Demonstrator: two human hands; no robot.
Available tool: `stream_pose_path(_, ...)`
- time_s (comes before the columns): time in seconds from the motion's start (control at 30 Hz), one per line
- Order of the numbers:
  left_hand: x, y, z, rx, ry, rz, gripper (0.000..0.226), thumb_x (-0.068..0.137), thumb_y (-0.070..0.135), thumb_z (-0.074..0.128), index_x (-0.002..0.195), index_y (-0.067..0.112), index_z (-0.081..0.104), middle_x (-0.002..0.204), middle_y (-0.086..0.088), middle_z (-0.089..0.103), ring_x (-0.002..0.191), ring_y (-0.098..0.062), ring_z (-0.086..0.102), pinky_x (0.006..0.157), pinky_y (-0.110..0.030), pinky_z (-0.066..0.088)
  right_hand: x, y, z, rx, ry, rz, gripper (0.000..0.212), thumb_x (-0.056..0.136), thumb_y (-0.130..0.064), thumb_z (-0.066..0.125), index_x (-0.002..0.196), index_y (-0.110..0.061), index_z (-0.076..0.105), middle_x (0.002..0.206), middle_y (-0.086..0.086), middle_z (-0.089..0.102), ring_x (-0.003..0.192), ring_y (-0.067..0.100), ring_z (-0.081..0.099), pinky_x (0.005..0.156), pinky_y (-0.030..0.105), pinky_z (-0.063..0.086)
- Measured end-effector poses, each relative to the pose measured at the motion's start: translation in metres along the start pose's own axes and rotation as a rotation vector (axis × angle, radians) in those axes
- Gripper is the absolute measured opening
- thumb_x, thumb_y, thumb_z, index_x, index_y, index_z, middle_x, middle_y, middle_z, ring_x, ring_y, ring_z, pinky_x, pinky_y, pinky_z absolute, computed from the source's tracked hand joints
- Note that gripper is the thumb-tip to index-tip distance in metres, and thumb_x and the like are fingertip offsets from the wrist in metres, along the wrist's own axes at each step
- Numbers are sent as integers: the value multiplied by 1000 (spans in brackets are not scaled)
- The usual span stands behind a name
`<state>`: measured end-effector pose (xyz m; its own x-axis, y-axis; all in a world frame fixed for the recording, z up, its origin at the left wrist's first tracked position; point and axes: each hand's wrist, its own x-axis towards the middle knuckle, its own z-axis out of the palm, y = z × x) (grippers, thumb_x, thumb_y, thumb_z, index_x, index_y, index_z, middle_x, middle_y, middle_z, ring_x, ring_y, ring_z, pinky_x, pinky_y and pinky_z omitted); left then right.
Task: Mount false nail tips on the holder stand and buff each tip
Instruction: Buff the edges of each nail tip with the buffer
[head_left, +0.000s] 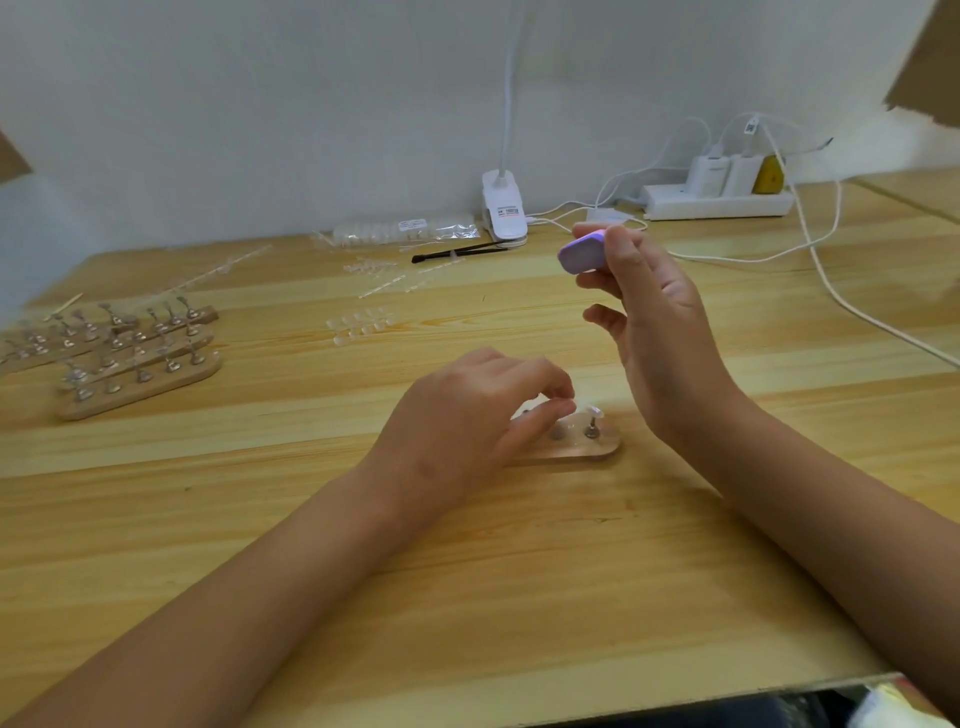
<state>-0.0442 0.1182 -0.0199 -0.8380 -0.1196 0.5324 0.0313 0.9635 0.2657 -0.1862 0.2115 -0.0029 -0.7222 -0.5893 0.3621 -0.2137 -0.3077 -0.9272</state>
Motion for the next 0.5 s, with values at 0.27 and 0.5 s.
stream_pose_path(0.27,1,-4,5,116,-24,97,32,95,36,51,94,14,75,100,4,74,97,-20,66,82,-39,52,2,-1,-1,13,-4,11,20,102,-39,45,104,-31,64,92,-21,68,89,-4,59,75,20,46)
stream_pose_path(0.5,1,-5,6,121,-20,89,38,89,49,57,105,18,73,106,7,72,106,-18,63,93,-41,47,3,-2,-2,20,-3,18,22,102,-38,44,102,-29,63,91,-20,68,88,-3,58,77,23,46)
